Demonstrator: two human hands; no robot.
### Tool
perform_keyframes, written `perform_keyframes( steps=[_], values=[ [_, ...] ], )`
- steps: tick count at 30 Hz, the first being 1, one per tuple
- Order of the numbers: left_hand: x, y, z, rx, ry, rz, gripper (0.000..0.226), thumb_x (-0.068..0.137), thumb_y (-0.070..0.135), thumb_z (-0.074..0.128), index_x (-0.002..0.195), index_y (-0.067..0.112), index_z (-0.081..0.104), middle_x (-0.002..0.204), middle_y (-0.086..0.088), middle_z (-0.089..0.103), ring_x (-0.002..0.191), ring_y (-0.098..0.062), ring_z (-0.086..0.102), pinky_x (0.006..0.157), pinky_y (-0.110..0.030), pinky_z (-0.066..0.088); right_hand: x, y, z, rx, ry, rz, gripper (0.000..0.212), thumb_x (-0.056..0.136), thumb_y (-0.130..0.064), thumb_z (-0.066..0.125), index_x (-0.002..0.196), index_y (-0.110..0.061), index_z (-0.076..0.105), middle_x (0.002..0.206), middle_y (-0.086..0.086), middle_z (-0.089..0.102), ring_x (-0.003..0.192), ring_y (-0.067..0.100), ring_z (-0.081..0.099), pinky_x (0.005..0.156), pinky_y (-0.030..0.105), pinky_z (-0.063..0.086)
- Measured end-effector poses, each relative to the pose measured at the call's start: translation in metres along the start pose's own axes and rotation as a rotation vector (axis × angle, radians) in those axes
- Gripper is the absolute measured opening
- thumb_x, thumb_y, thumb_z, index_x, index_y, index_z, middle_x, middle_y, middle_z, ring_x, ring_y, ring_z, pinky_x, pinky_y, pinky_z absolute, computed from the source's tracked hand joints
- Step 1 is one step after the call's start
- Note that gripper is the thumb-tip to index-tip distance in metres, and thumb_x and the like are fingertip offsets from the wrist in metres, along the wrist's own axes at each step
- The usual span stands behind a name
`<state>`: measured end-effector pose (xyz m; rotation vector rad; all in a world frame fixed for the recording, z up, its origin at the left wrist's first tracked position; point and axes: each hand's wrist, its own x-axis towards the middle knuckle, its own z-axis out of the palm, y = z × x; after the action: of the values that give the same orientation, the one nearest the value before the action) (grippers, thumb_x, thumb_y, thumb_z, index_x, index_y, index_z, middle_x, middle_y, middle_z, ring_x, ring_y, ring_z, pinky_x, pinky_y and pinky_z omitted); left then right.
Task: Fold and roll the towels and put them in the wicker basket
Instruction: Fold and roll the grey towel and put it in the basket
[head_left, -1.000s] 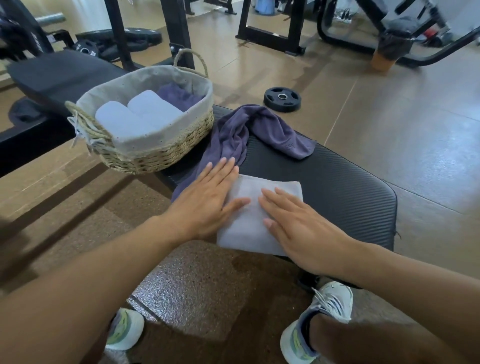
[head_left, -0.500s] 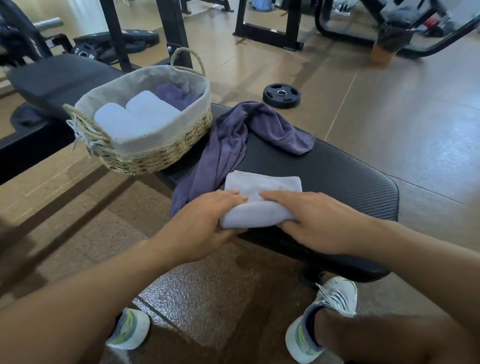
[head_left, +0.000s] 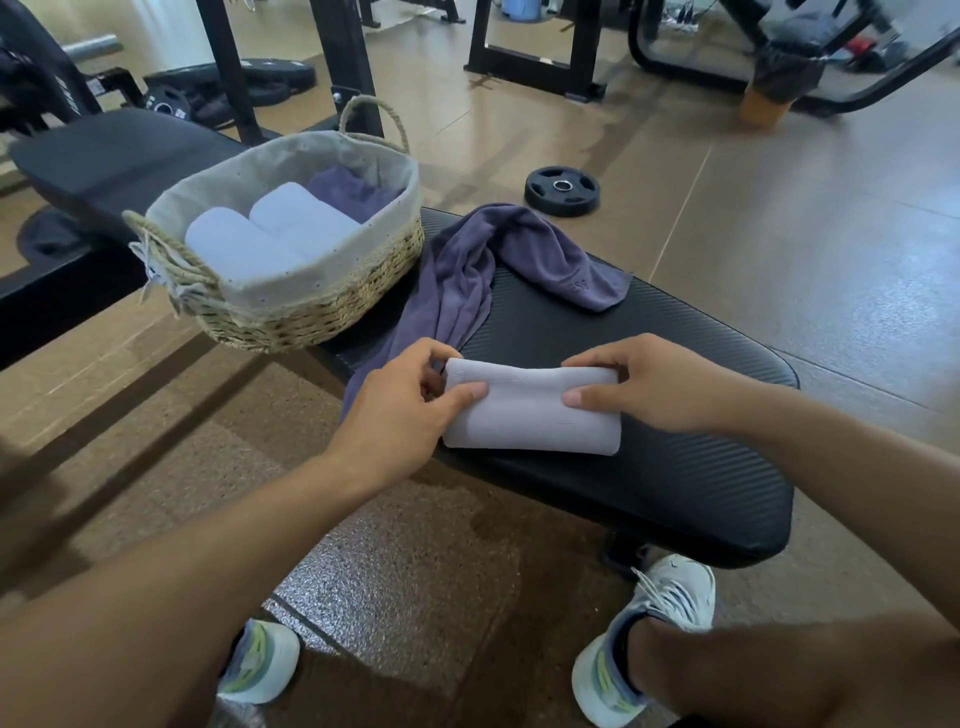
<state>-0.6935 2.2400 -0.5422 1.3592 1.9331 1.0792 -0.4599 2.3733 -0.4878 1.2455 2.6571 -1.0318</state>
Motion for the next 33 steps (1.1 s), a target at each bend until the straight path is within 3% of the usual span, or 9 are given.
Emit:
perform_keyframes(
  steps=[3, 6, 13, 16, 18, 22, 27, 30, 33],
  values=[
    [0.004, 0.008, 0.0, 0.089, 0.024, -0.034, 0.034, 0.084, 0.045, 0.078, 0.111, 0.033, 0.062, 0.09, 0.013, 0.064, 0.077, -0.001, 0.058, 0.071, -0.027, 0.046, 0.006, -0.001, -0.002, -0.053, -0.015, 0.063, 0.054, 0.086, -0.05, 0.073, 0.135, -0.03, 0.064, 0.117, -0.02, 0.062, 0.11, 0.004, 0.059, 0.098, 0.023, 0.042],
    [0.007, 0.014, -0.001, 0.139, -0.032, -0.06, 0.04, 0.085, 0.042, 0.077, 0.119, 0.03, 0.061, 0.094, 0.018, 0.058, 0.078, 0.0, 0.054, 0.072, -0.027, 0.045, 0.008, -0.002, -0.003, -0.024, -0.1, 0.051, 0.04, 0.088, -0.046, 0.073, 0.125, -0.032, 0.071, 0.112, -0.019, 0.072, 0.103, 0.004, 0.066, 0.1, 0.03, 0.05],
    [0.014, 0.024, -0.018, 0.218, -0.273, -0.077, 0.054, 0.081, 0.038, 0.081, 0.13, 0.027, 0.06, 0.106, 0.007, 0.067, 0.083, -0.006, 0.067, 0.065, -0.024, 0.048, 0.011, -0.005, -0.005, 0.055, -0.25, 0.079, 0.028, 0.084, -0.038, 0.079, 0.111, -0.032, 0.076, 0.102, -0.014, 0.076, 0.1, 0.006, 0.068, 0.091, 0.024, 0.051],
    [0.009, 0.03, -0.024, 0.221, -0.454, -0.106, 0.029, 0.081, 0.031, 0.081, 0.108, 0.025, 0.073, 0.077, 0.016, 0.07, 0.051, 0.007, 0.057, 0.051, -0.012, 0.041, 0.009, -0.008, -0.002, 0.044, -0.308, 0.051, 0.025, 0.083, -0.033, 0.081, 0.107, -0.03, 0.076, 0.101, -0.012, 0.077, 0.097, 0.006, 0.069, 0.088, 0.024, 0.053],
    [0.003, 0.033, -0.025, 0.255, -0.491, -0.087, 0.015, 0.08, 0.031, 0.081, 0.093, 0.027, 0.076, 0.067, 0.017, 0.069, 0.051, 0.007, 0.056, 0.051, -0.013, 0.042, 0.006, -0.012, -0.003, -0.001, -0.304, 0.002, 0.023, 0.083, -0.033, 0.08, 0.106, -0.033, 0.076, 0.101, -0.015, 0.075, 0.093, 0.002, 0.068, 0.084, 0.023, 0.053],
    [-0.005, 0.035, -0.027, 0.328, -0.479, -0.04, 0.021, 0.077, 0.033, 0.081, 0.092, 0.026, 0.069, 0.087, 0.005, 0.072, 0.075, -0.008, 0.066, 0.062, -0.021, 0.05, 0.0, -0.021, -0.006, -0.175, -0.233, -0.12, 0.03, 0.083, -0.037, 0.079, 0.112, -0.036, 0.072, 0.106, -0.017, 0.064, 0.096, 0.001, 0.062, 0.085, 0.021, 0.05],
    [-0.013, 0.029, -0.027, 0.168, -0.394, -0.013, 0.045, 0.072, 0.028, 0.085, 0.105, 0.029, 0.054, 0.096, 0.011, 0.066, 0.069, -0.001, 0.057, 0.063, -0.016, 0.048, -0.005, -0.023, -0.009, -0.212, -0.104, -0.203, 0.033, 0.078, -0.042, 0.08, 0.109, -0.041, 0.068, 0.108, -0.021, 0.058, 0.1, -0.004, 0.057, 0.084, 0.014, 0.04],
    [-0.017, 0.025, -0.027, 0.128, -0.288, 0.043, 0.064, 0.065, 0.045, 0.091, 0.12, 0.038, 0.06, 0.104, 0.017, 0.068, 0.088, 0.001, 0.065, 0.08, -0.021, 0.053, -0.008, -0.025, -0.01, -0.212, -0.031, -0.244, 0.038, 0.078, -0.042, 0.081, 0.112, -0.041, 0.065, 0.113, -0.021, 0.057, 0.105, -0.004, 0.055, 0.089, 0.016, 0.039],
    [-0.022, 0.025, -0.028, 0.128, -0.197, 0.124, 0.054, 0.063, 0.05, 0.092, 0.111, 0.036, 0.072, 0.096, 0.022, 0.074, 0.089, 0.004, 0.068, 0.082, -0.024, 0.056, -0.014, -0.034, -0.007, -0.284, -0.017, -0.271, 0.056, 0.077, -0.048, 0.08, 0.127, -0.044, 0.054, 0.126, -0.024, 0.052, 0.116, -0.006, 0.046, 0.098, 0.017, 0.035]
  ],
)
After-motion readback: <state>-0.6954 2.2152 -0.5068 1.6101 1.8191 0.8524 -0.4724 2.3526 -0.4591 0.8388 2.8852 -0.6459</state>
